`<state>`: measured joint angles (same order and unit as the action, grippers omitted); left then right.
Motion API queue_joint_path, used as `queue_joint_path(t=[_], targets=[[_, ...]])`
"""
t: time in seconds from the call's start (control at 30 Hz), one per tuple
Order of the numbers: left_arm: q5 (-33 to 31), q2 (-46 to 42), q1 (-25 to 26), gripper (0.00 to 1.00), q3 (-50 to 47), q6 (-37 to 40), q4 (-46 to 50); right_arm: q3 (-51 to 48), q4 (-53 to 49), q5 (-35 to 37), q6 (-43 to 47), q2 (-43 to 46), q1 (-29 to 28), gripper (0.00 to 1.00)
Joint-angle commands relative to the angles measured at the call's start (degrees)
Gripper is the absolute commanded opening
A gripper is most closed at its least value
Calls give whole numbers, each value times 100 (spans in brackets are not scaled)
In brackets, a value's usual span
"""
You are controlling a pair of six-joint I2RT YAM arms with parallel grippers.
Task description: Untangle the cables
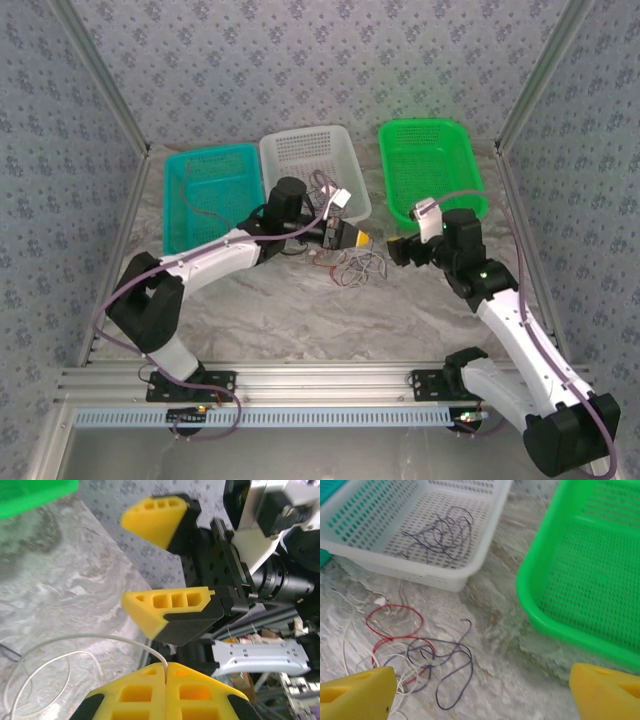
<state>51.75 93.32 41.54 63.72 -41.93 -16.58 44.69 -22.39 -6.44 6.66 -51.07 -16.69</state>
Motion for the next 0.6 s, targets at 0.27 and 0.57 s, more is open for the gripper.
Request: queue_joint_path(t=[0.27, 0.57], targets=[[-834, 319, -37, 2, 316, -1253, -958, 287, -395, -452, -1211, 159, 73, 91], [-1672, 585, 51, 3, 726, -2034, -1520, -466, 428, -246, -1438, 975, -858, 90]])
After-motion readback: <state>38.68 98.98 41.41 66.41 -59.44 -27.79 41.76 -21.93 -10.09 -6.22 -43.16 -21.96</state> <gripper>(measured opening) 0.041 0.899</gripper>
